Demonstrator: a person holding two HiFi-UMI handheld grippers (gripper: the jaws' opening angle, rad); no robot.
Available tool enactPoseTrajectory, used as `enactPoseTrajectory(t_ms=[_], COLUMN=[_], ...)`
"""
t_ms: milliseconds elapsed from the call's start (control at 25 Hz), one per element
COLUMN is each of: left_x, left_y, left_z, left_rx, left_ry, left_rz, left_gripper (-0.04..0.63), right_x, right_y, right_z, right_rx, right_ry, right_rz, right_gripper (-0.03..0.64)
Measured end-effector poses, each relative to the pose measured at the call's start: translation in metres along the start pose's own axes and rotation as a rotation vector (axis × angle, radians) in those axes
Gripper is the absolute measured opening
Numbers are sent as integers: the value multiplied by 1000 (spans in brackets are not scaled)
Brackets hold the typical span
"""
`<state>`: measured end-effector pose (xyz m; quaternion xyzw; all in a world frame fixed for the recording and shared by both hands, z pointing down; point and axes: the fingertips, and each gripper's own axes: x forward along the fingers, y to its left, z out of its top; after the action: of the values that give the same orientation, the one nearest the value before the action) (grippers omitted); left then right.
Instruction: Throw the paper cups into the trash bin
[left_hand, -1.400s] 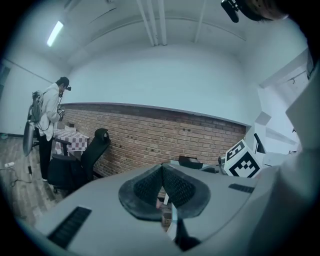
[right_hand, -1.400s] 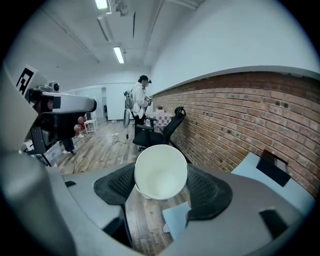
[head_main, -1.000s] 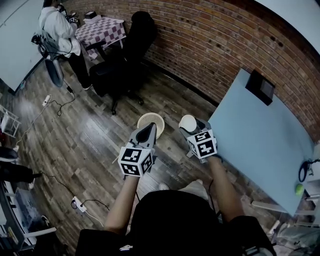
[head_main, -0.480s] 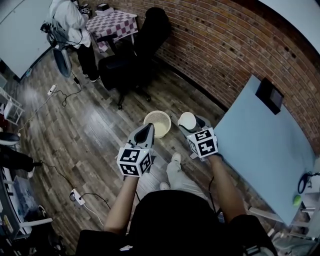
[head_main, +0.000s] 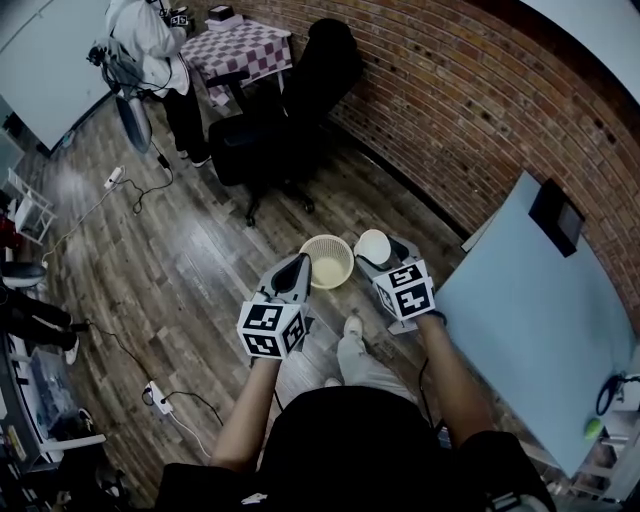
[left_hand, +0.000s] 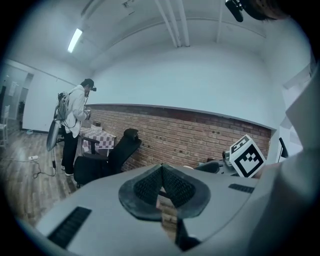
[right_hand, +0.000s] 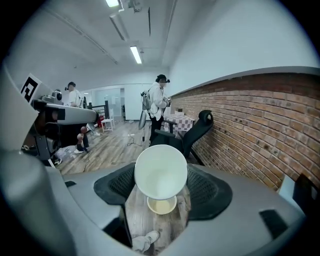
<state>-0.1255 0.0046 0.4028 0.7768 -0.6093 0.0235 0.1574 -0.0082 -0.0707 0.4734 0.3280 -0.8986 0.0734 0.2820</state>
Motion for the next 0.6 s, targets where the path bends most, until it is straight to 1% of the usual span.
enactPoseTrajectory(t_ms=[240, 400, 600], left_x=[40, 70, 109], left_y=[30, 55, 68], left_z=[14, 27, 42], left_rx=[-20, -59, -73], left_ry=[-9, -27, -28], left_rz=[39, 83, 105], left_gripper=[3, 3, 3], right_x=[43, 70, 99], right_y=[-27, -44, -75], right_z=[19, 36, 56], right_rx=[-14, -29, -42], right_ry=[12, 21, 26], right_rz=[29, 54, 75], right_gripper=[327, 327, 327])
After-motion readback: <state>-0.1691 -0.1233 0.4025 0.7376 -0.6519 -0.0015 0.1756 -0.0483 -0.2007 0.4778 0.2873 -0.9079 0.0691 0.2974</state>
